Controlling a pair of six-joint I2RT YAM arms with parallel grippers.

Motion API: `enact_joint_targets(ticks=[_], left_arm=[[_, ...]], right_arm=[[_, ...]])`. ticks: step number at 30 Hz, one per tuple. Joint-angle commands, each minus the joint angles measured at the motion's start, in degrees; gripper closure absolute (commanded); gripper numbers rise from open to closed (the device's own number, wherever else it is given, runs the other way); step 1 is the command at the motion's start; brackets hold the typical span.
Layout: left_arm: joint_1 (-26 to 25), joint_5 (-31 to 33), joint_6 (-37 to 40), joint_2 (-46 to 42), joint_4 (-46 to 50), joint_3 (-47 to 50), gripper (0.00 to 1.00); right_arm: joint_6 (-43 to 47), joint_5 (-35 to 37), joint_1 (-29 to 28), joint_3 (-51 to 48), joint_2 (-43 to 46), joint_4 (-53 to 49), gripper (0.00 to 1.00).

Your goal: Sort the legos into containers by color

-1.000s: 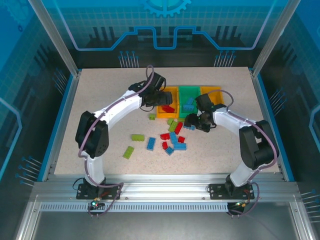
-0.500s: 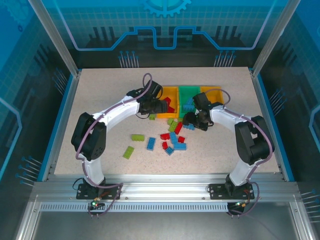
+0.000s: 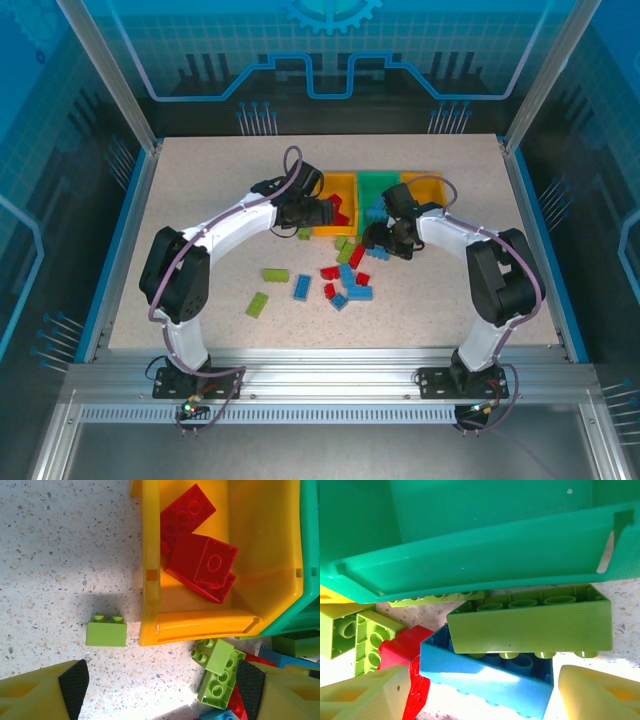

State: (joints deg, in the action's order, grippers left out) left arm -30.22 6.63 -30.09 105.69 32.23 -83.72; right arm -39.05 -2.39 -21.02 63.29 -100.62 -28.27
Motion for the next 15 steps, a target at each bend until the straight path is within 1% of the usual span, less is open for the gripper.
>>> enact_joint_targets(ticks=[1,9,15], left_arm=[[0.4,0.6,-1.1,-1.9,-0.5,1.1,0.19],[0.5,0.6,-1.0,-2.0,-0.5,1.7,0.19],[0.7,0.6,-0.9,-2.3,-0.5,2.2,0.19]], right_arm=[[-1.1,-0.3,-0.9,1.3,-1.1,-0.3,0.20],[-1.5,1.8,-1.0,2.9,-3.4,-2.5,0.20],[-1.0,4.1,-0.8,2.8,-3.3,-4.6,0.25]])
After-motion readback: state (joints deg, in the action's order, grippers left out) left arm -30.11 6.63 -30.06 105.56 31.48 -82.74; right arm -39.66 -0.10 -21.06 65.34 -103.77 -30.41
